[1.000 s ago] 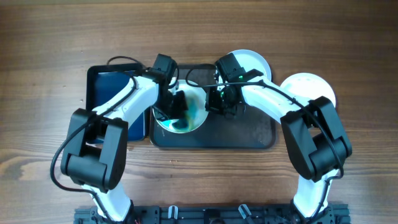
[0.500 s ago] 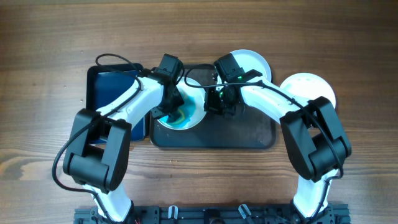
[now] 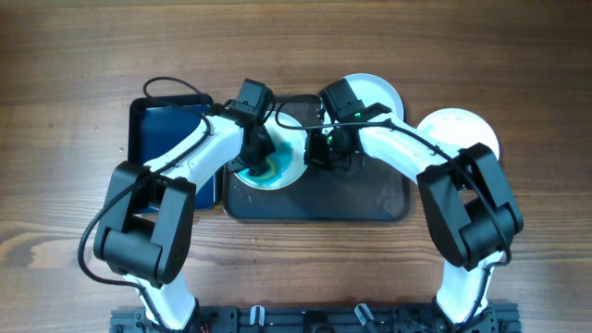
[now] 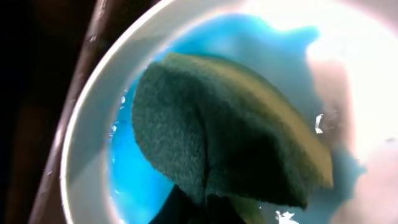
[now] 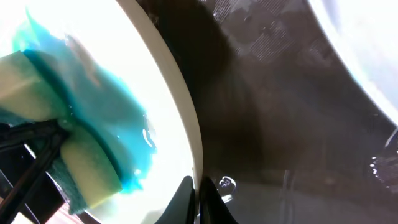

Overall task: Clean dirty plates on tray and stack at the side
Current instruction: 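Scrub the held plate with the sponge in the left gripper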

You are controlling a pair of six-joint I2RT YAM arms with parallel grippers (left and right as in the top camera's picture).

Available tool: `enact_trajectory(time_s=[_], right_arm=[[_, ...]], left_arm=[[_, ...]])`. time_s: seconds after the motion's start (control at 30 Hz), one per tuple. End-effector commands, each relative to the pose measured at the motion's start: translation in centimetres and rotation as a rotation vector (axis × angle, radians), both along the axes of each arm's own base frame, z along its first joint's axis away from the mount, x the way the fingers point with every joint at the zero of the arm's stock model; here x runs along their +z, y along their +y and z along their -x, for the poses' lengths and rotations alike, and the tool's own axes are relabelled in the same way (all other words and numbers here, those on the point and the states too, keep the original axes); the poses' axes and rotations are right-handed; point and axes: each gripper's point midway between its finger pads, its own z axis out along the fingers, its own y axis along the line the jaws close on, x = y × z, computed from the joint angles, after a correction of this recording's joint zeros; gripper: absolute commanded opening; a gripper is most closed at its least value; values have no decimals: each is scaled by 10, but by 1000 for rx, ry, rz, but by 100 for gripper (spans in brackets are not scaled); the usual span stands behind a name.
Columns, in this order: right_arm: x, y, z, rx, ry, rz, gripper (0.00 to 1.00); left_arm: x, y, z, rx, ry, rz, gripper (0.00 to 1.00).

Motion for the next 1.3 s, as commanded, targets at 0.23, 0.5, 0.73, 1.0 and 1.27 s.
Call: enact_trajectory(time_s=[0.23, 0.5, 0.73, 1.0, 1.27], right_arm=[[0, -2, 0, 14, -8, 9, 4], [0, -2, 1, 16, -8, 11, 4], [0, -2, 1, 16, -8, 10, 4], [-1, -3, 2, 14, -2, 12, 5], [0, -2, 1, 13, -4, 11, 4]], left_arm=[[20, -97, 25, -500, 23, 528, 4], [-3, 39, -4, 155, -54, -199, 4], [0, -62, 56, -337, 204, 311, 4], [8, -1, -43, -81, -120, 154, 4], [-1, 57, -9, 41, 8, -140, 4]])
